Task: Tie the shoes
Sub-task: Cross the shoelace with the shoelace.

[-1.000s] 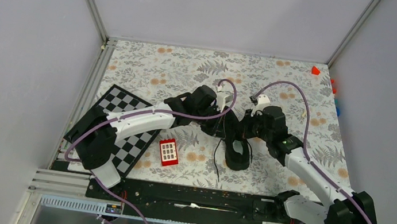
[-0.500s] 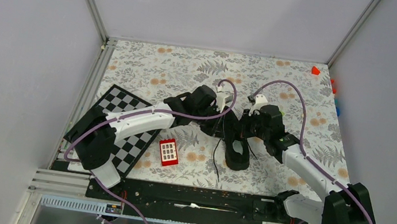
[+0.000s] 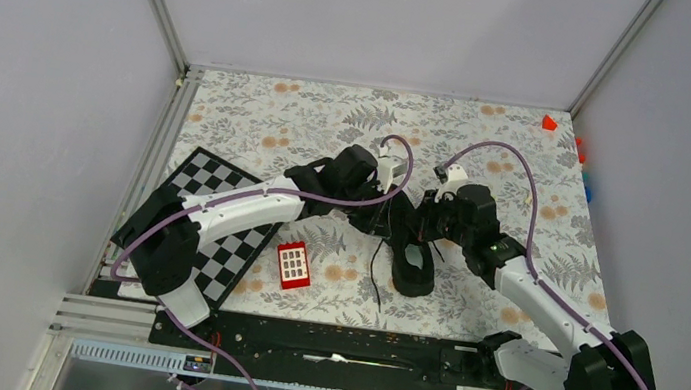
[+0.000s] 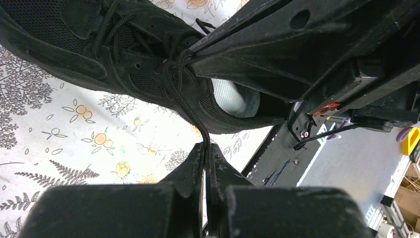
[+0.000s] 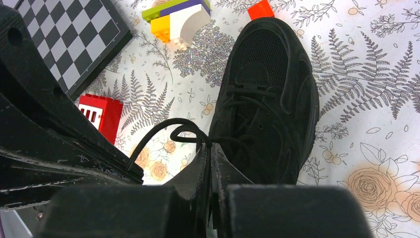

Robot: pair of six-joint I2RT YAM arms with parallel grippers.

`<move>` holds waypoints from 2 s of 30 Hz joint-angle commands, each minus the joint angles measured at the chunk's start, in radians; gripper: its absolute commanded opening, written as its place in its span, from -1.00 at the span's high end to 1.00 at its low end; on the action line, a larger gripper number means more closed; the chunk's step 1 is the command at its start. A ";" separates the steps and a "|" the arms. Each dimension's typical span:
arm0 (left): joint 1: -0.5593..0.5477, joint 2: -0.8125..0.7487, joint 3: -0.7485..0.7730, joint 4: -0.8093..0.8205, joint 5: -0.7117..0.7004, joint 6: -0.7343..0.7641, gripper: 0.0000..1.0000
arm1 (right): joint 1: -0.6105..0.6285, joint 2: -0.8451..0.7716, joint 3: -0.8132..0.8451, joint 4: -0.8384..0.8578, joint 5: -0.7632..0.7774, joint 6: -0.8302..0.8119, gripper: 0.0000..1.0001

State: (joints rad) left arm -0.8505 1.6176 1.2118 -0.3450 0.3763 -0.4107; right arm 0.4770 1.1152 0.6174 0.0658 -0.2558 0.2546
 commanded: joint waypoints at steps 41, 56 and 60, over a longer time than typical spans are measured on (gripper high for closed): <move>0.001 -0.123 0.031 0.096 -0.001 0.086 1.00 | 0.009 -0.021 -0.051 0.026 0.030 0.019 1.00; -0.008 -0.189 -0.022 0.134 0.034 0.077 1.00 | 0.009 0.127 0.012 0.044 0.037 -0.018 1.00; -0.013 -0.198 -0.027 0.133 0.041 0.075 1.00 | 0.009 0.136 0.012 0.087 0.091 -0.008 1.00</move>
State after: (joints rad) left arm -0.8555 1.4651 1.1885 -0.2764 0.3866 -0.3332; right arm 0.4831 1.2327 0.6079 0.1162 -0.2466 0.2661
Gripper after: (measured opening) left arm 0.013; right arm 0.020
